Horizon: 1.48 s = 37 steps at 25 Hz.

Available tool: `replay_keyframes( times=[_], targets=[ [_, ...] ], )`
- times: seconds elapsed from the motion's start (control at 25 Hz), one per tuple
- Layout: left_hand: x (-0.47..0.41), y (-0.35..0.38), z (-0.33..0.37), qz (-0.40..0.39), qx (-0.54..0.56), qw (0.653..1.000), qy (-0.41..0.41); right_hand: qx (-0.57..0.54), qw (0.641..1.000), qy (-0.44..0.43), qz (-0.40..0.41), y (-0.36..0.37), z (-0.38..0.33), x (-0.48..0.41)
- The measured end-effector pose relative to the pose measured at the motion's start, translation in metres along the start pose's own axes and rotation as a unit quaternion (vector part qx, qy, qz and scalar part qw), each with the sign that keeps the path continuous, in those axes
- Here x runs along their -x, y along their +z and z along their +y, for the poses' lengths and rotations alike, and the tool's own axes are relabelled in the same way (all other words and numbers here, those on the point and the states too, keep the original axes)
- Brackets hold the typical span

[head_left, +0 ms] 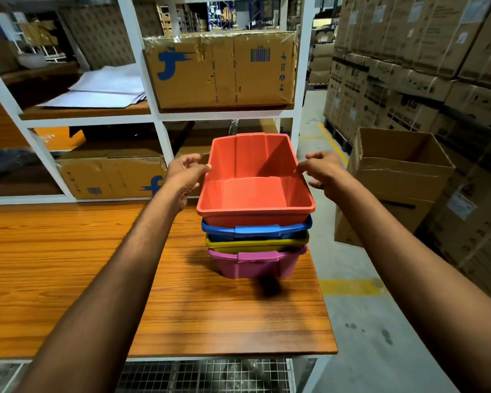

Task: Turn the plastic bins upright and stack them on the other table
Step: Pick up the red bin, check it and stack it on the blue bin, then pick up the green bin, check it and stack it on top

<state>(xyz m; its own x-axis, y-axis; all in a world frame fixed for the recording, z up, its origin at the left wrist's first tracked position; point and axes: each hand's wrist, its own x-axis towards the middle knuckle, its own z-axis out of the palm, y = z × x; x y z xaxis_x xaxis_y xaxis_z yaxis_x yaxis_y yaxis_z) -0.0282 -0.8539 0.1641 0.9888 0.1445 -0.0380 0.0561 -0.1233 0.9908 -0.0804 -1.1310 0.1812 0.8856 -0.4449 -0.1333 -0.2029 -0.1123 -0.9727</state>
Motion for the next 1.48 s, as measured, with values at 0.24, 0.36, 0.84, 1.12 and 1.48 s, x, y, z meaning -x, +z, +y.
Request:
replay_keyframes(
  times=[0.24, 0.36, 0.84, 1.12, 1.48],
  targets=[
    [0.103, -0.015, -0.004, 0.072, 0.012, 0.982, 0.172, 0.041, 0.964, -0.261, 0.032, -0.016, 0.015, 0.075],
    [0.159, -0.019, -0.026, 0.109, 0.020, 0.974, 0.199, 0.007, 0.948, -0.318, -0.016, -0.015, 0.038, 0.120],
    [0.312, -0.113, -0.156, 0.183, -0.204, 0.955, 0.113, 0.138, 0.885, -0.338, -0.289, 0.074, 0.153, 0.253],
    [0.360, -0.269, -0.198, 0.218, -0.391, 0.891, 0.075, 0.256, 0.821, -0.378, -0.342, 0.207, 0.168, 0.363],
    [0.401, -0.459, -0.238, 0.327, -0.326, 0.887, -0.018, 0.220, 0.782, -0.382, -0.440, 0.383, 0.168, 0.487]
  ],
)
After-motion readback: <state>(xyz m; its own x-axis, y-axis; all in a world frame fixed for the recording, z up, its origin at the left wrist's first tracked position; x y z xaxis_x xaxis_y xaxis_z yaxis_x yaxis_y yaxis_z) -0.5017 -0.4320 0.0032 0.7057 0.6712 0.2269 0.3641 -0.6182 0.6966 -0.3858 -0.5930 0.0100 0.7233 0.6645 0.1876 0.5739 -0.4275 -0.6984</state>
